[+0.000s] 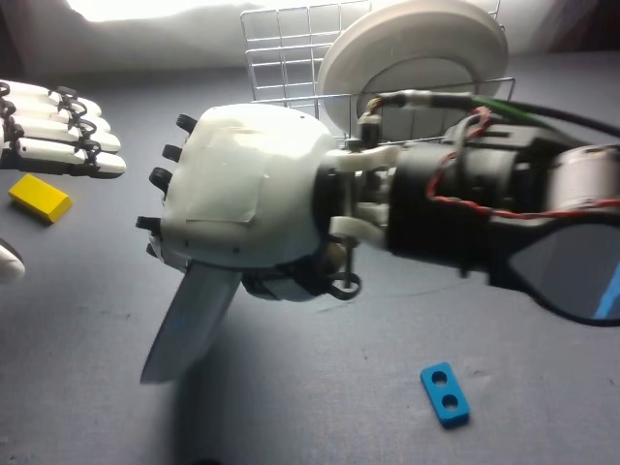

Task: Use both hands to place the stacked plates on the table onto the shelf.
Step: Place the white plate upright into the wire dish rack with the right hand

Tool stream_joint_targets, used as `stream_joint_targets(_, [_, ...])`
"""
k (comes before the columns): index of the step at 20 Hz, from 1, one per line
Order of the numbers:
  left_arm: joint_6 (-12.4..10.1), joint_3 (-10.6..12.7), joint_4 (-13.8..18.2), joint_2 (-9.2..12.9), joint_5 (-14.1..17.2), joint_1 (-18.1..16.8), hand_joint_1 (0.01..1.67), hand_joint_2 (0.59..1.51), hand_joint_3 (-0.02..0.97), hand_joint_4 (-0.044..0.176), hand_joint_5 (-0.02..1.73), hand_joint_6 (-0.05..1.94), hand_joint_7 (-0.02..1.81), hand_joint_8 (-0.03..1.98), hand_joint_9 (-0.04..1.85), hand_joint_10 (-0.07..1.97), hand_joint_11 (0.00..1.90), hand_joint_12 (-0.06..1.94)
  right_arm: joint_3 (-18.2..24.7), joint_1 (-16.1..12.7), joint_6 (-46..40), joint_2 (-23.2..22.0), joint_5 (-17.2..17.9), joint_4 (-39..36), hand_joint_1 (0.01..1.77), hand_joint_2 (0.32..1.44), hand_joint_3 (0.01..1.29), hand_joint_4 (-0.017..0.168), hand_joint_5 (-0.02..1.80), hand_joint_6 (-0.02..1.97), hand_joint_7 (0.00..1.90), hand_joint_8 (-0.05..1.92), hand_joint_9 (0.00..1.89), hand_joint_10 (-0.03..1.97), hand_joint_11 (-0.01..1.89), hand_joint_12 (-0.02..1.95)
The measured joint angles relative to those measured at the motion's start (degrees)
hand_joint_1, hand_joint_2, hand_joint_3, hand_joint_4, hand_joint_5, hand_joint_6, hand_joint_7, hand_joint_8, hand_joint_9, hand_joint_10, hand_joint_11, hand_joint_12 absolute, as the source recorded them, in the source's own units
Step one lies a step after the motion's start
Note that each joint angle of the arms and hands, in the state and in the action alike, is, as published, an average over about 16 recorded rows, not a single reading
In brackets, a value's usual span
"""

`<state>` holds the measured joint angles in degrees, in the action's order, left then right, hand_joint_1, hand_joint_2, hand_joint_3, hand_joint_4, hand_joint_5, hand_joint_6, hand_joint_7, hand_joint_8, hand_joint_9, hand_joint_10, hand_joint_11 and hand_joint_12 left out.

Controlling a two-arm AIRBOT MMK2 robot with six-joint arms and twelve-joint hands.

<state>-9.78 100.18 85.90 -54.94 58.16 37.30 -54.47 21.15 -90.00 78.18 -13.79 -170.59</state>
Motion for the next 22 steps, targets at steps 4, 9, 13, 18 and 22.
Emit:
stream_joint_targets(4, [0.00, -0.02, 0.00, 0.00, 0.13, 0.02, 0.02, 1.061, 0.019, -0.003, 0.04, 0.01, 0.02, 0.00, 0.02, 0.01, 0.02, 0.01, 3.63, -3.96, -5.20, -4.82, 3.12, 0.00, 1.32, 0.96, 0.01, 0.002, 0.99, 0.89, 1.10, 0.76, 1.04, 0.91, 0.87, 1.20])
stream_joint_targets(9, [0.00, -0.04, -0.02, 0.00, 0.20, 0.13, 0.02, 1.064, 0.019, -0.003, 0.04, 0.01, 0.03, 0.00, 0.02, 0.01, 0.02, 0.01, 6.11, -9.21, -13.78, -9.45, 7.06, -0.01, 1.32, 0.97, 0.01, 0.001, 0.99, 0.87, 1.10, 0.73, 1.05, 0.96, 0.89, 1.20])
stream_joint_targets(13, [-0.01, -0.05, -0.05, 0.00, 0.20, 0.35, 0.02, 1.066, 0.020, -0.003, 0.03, 0.01, 0.02, 0.00, 0.02, 0.01, 0.02, 0.01, 6.40, -12.51, -20.30, -11.65, 8.39, -0.01, 1.34, 0.97, 0.01, -0.001, 0.99, 0.84, 1.11, 0.71, 1.04, 1.04, 0.91, 1.19])
stream_joint_targets(18, [-0.02, -0.05, -0.05, 0.00, 0.20, 0.82, 0.02, 1.069, 0.020, -0.003, 0.03, 0.01, 0.02, 0.00, 0.02, 0.01, 0.02, 0.01, 5.58, -14.75, -25.94, -12.94, 7.04, -0.01, 1.34, 0.96, 0.01, -0.002, 1.00, 0.78, 1.12, 0.70, 1.07, 0.99, 0.93, 1.19])
stream_joint_targets(22, [-0.02, -0.05, -0.08, 0.00, 0.21, 1.15, 0.02, 1.071, 0.020, -0.003, 0.02, 0.01, 0.02, 0.00, 0.01, 0.01, 0.02, 0.01, 4.77, -15.46, -28.74, -13.28, 4.98, -0.01, 1.35, 0.96, 0.01, -0.003, 1.00, 0.77, 1.13, 0.70, 1.08, 0.99, 0.94, 1.17])
